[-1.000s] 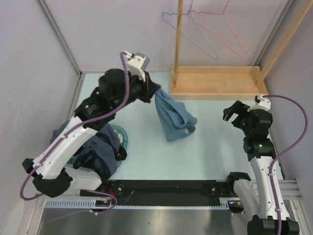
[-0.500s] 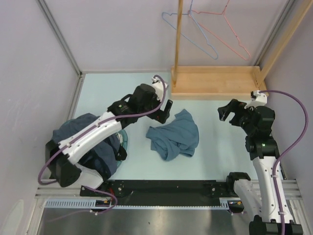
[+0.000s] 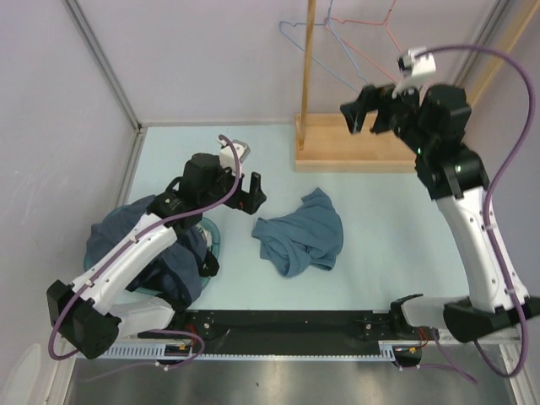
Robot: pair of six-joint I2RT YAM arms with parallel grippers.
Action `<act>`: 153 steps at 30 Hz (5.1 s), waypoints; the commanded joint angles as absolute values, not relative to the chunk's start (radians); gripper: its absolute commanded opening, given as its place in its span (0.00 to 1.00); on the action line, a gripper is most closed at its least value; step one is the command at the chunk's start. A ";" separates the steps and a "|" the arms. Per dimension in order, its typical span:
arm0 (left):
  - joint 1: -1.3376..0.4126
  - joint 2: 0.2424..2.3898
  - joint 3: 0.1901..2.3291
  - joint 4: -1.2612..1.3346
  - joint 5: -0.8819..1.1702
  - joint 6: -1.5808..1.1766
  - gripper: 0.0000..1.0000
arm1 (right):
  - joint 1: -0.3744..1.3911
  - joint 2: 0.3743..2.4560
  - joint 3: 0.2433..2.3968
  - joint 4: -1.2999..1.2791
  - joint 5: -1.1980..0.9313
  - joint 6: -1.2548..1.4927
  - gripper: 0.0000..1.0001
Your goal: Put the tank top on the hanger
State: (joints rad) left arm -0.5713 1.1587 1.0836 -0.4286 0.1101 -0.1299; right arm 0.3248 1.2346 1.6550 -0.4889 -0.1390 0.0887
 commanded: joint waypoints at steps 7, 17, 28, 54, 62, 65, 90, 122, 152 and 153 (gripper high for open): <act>-0.568 1.109 1.066 -0.357 0.231 -0.141 0.99 | 0.279 1.776 2.423 -0.652 -0.149 -0.084 0.95; -0.568 1.135 1.063 -0.345 0.282 -0.161 0.99 | 0.138 1.934 2.464 -0.480 -0.399 -0.041 0.89; -0.566 1.135 1.061 -0.347 0.281 -0.155 0.99 | 0.156 2.008 2.477 -0.518 -0.422 -0.081 0.74; -0.566 1.144 1.068 -0.353 0.288 -0.158 1.00 | 0.278 1.945 2.549 -0.500 -0.005 -0.124 0.00; -0.566 1.147 1.071 -0.360 0.291 -0.155 0.99 | 0.278 1.911 2.542 -0.523 0.032 -0.130 0.00; -0.566 1.147 1.071 -0.362 0.291 -0.153 0.99 | 0.278 1.875 2.494 -0.531 0.069 -0.144 0.00; -0.871 1.157 0.915 -0.303 0.111 -0.307 0.96 | 0.397 1.115 1.520 -0.725 0.265 0.069 0.00; -1.071 1.488 0.640 0.282 0.022 -0.632 0.31 | 0.454 0.881 1.259 -0.792 0.164 0.127 0.00; -0.216 1.284 1.037 -0.364 0.413 -0.212 0.00 | 0.503 0.862 1.246 -0.707 -0.363 0.092 0.00; -0.206 1.287 1.029 -0.361 0.417 -0.215 0.00 | 0.514 0.856 1.230 -0.736 -0.373 0.092 0.00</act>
State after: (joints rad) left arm -0.2516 1.3045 1.0378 -0.4141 0.3676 -0.2344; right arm 0.4908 0.8883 1.2556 -0.6865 -0.2687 0.1081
